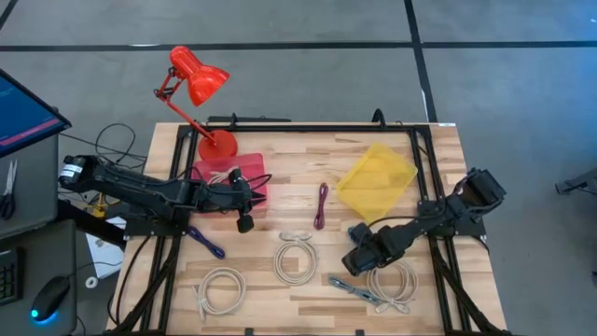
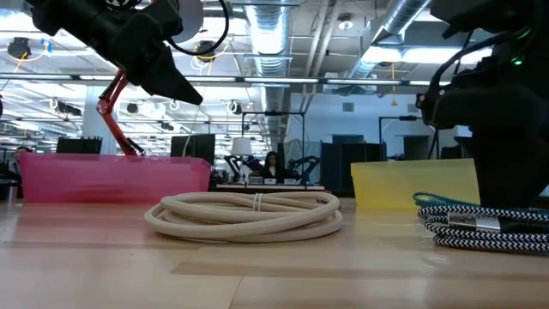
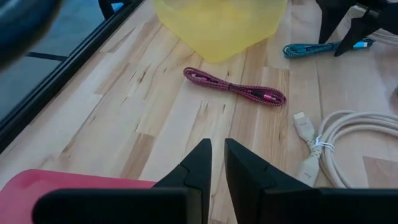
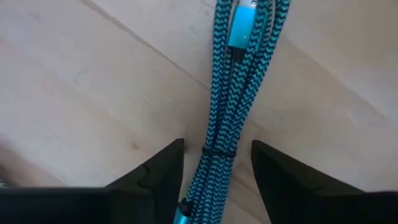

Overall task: Pick & Place USB Port
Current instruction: Put the blue USB cable into the yellow bin

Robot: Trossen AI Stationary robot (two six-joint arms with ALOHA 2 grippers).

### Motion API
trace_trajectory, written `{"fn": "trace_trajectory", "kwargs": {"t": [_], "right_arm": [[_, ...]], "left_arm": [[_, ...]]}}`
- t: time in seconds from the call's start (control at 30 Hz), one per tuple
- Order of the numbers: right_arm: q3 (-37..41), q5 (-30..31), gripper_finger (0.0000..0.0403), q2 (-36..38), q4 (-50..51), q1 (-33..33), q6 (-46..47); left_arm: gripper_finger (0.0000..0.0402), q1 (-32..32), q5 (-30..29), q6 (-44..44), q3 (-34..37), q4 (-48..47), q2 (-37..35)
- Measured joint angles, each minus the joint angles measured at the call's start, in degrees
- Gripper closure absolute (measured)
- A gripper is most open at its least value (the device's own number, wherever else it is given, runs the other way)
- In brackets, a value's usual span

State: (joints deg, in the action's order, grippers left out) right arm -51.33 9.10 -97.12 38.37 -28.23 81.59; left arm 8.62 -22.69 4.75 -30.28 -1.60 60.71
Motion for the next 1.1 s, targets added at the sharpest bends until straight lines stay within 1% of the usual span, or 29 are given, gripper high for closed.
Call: {"fn": "trace_trajectory", "kwargs": {"t": [0.07,0.13,0.33,0.4,0.57,0.67,0.87,1.0,1.1], "right_arm": [[0.0,0.2,0.0241,-0.4,0.1,0.0,-0.5],[0.0,0.4,0.0264,-0.5,0.2,-0.2,-0.6],[0.1,0.4,0.0365,0.4,0.2,-0.3,-1.2],[0.2,0.4,0.0387,0.8,-0.2,-0.3,-1.9],[0.2,0.6,0.038,2.2,-1.4,-0.2,-3.0],[0.1,3.0,0.0393,3.7,-1.4,-0.1,-5.5],[-1.1,7.7,0.0393,8.6,-1.0,2.7,-11.8],[-2.3,10.0,0.0394,12.9,1.9,5.6,-17.4],[-2.9,12.4,0.0394,16.3,6.0,7.6,-20.3]], "left_arm": [[0.0358,0.0,0.0,0.2,0.0,0.0,0.0],[0.0358,0.0,0.0,0.2,0.0,0.0,0.0],[0.0358,0.0,0.0,0.2,0.0,0.0,0.0],[0.0358,0.0,0.0,0.2,0.0,0.0,0.0],[0.0358,0.0,0.0,0.2,0.0,0.0,0.0],[0.0358,0.0,0.0,0.2,0.0,0.0,0.0],[0.0358,0.0,0.0,0.2,0.0,0.0,0.0],[0.0358,0.0,0.0,0.2,0.1,0.0,0.0],[0.0358,0.0,0.0,0.2,0.1,0.0,0.0]]}}
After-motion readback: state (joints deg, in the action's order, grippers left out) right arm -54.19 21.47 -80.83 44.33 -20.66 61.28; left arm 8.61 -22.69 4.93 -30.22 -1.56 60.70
